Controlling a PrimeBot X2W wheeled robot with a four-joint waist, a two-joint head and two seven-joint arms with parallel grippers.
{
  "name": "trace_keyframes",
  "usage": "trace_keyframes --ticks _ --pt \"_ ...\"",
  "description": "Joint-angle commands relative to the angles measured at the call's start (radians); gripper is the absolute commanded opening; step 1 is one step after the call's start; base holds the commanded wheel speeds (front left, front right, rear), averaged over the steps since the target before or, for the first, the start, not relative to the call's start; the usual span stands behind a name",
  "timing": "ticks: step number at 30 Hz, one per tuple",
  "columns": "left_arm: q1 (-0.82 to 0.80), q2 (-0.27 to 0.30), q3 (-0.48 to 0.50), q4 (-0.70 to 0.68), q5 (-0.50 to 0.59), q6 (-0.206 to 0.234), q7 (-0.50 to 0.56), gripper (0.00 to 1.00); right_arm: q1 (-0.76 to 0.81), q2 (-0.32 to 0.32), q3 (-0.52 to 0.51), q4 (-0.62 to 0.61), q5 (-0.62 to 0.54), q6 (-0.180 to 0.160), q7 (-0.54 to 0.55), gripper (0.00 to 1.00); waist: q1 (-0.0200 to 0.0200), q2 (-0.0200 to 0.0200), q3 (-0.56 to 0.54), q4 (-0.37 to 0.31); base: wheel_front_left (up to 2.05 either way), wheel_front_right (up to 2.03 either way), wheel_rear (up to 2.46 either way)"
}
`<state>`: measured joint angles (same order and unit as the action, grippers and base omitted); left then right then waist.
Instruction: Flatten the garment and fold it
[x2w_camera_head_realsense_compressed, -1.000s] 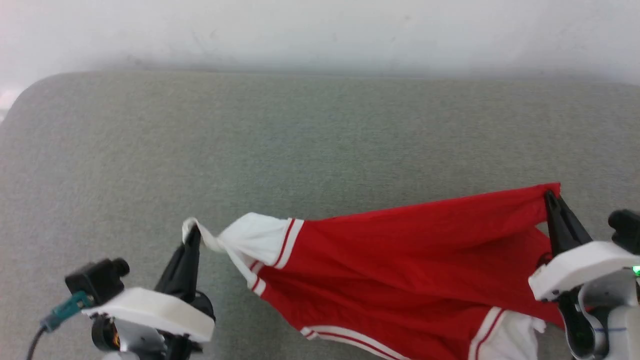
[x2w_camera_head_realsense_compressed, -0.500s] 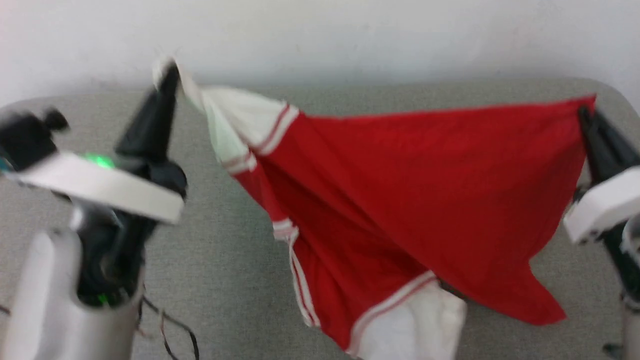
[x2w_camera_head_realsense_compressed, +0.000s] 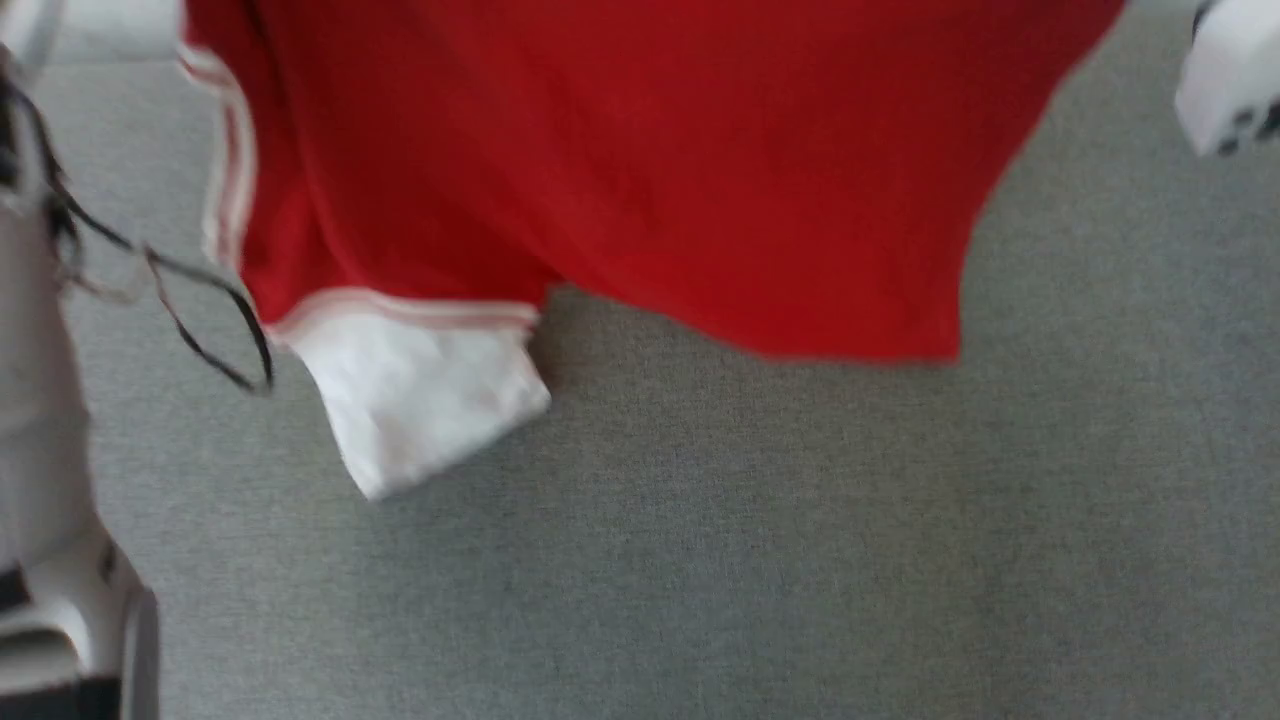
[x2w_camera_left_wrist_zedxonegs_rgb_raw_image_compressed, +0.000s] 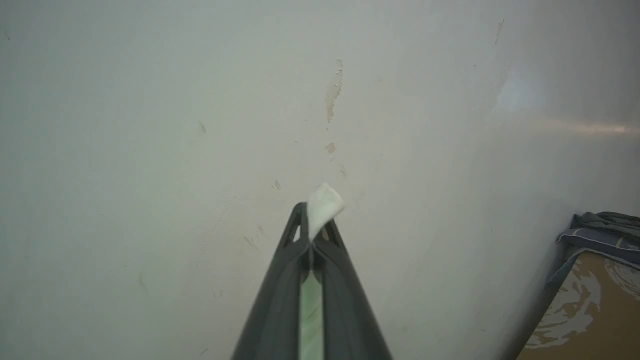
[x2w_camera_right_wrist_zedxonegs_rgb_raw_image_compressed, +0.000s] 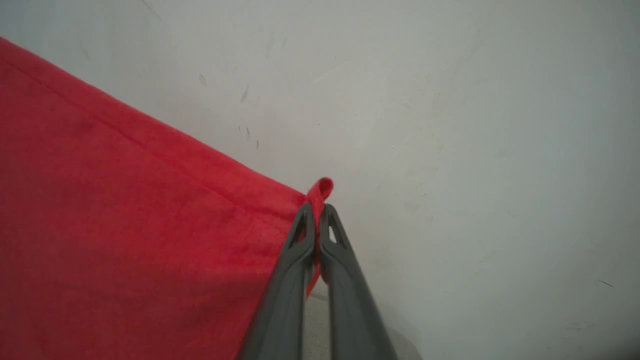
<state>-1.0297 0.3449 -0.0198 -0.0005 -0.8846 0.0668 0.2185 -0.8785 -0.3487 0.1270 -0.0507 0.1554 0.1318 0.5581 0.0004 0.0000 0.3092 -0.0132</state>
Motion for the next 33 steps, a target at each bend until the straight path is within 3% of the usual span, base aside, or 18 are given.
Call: trace_keyframes --ticks 1,8,11,16,22,27,33 --pt "-0.026 0.007 0.004 0.005 0.01 0.003 -0.005 0.0 -0.024 -0.004 0.004 0.009 -0.007 -0.001 -0.007 0.0 -0.0004 0.0 0.102 -0.034 0.0 0.0 0.0" --pt "-0.321 0.036 0.022 0.137 0.062 -0.006 -0.083 0.0 -0.318 0.01 0.049 0.175 -0.087 -0.001 -0.083 0.0 -0.0004 0.0 0.225 -0.06 0.0 0.0 0.0" --pt "-0.42 0.045 0.027 0.186 0.08 -0.032 -0.138 0.0 -0.415 0.036 0.025 0.227 -0.132 -0.001 -0.141 0.0 -0.0004 0.0 0.257 -0.069 0.0 0.0 0.0" --pt "-0.49 0.045 0.031 0.252 0.08 -0.112 -0.235 0.0 -0.488 0.082 -0.028 0.292 -0.185 -0.001 -0.248 0.0 -0.0004 0.0 0.27 -0.07 0.0 0.0 0.0" --pt "-0.321 0.065 -0.036 0.358 0.073 -0.174 -0.213 0.0 -0.359 0.105 -0.011 0.38 -0.152 -0.001 -0.312 0.0 -0.0004 0.0 0.218 -0.045 0.0 0.0 0.0" --pt "-0.087 0.077 -0.103 0.415 0.052 -0.19 -0.171 0.0 -0.158 0.118 0.033 0.417 -0.055 -0.001 -0.319 0.0 -0.0004 0.0 0.141 -0.018 0.0 0.0 0.0" --pt "0.233 0.088 -0.198 0.361 -0.029 -0.196 -0.045 0.0 0.11 0.116 0.07 0.379 0.046 -0.001 -0.301 0.0 -0.0004 0.0 0.037 0.007 0.0 0.0 0.0"
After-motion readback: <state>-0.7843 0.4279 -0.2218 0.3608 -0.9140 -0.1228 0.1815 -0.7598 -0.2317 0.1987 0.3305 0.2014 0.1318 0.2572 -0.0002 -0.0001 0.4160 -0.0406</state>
